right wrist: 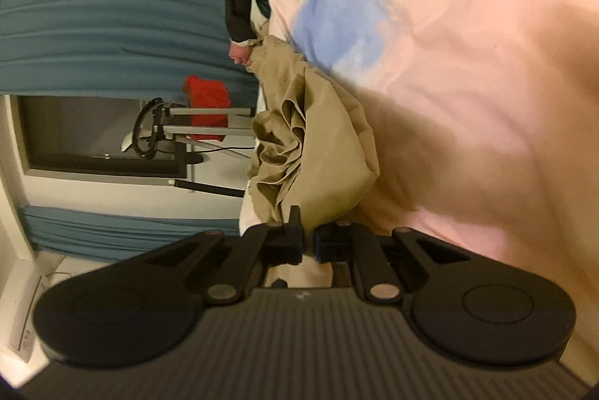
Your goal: Fold clothes
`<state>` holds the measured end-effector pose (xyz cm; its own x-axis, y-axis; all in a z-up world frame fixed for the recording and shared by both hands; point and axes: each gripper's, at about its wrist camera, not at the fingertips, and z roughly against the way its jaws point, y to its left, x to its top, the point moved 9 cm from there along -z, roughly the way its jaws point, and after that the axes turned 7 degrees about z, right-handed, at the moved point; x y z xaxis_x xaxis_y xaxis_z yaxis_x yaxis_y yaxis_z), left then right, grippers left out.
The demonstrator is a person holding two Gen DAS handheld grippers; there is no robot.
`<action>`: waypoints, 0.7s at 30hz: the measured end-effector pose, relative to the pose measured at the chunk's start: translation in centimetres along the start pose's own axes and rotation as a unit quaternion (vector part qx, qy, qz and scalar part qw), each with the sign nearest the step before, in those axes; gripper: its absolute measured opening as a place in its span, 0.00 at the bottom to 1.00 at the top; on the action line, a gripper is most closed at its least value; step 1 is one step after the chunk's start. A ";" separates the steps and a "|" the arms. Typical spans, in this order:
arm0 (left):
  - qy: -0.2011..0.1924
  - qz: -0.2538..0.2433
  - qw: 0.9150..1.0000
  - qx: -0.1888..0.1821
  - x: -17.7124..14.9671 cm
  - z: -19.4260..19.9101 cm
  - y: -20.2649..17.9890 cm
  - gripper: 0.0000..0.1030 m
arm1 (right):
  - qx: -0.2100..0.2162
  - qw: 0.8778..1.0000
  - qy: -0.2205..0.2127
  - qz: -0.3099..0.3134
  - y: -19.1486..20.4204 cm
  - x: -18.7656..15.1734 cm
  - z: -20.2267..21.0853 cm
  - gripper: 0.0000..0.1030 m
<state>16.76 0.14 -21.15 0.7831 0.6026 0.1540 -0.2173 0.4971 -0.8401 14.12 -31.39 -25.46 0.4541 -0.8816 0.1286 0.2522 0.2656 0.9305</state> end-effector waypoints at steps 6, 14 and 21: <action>-0.074 0.032 0.997 0.014 1.6 3.1 1.6 0.29 | -0.012 1.000 0.000 0.018 0.0 0.1 0.2 0.08; -0.136 0.030 0.990 0.012 3.7 6.2 0.6 0.08 | -0.024 0.998 -0.004 0.061 0.6 -0.9 2.2 0.08; -0.144 0.000 0.990 -0.009 3.5 10.3 -3.3 0.04 | -0.004 0.992 -0.055 0.118 5.9 -0.5 7.7 0.03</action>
<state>14.21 7.04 -12.45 0.5840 0.7569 0.2933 -0.2057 0.4875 -0.8485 8.81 -32.38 -17.44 0.4061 -0.8316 0.3788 0.1575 0.4721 0.8674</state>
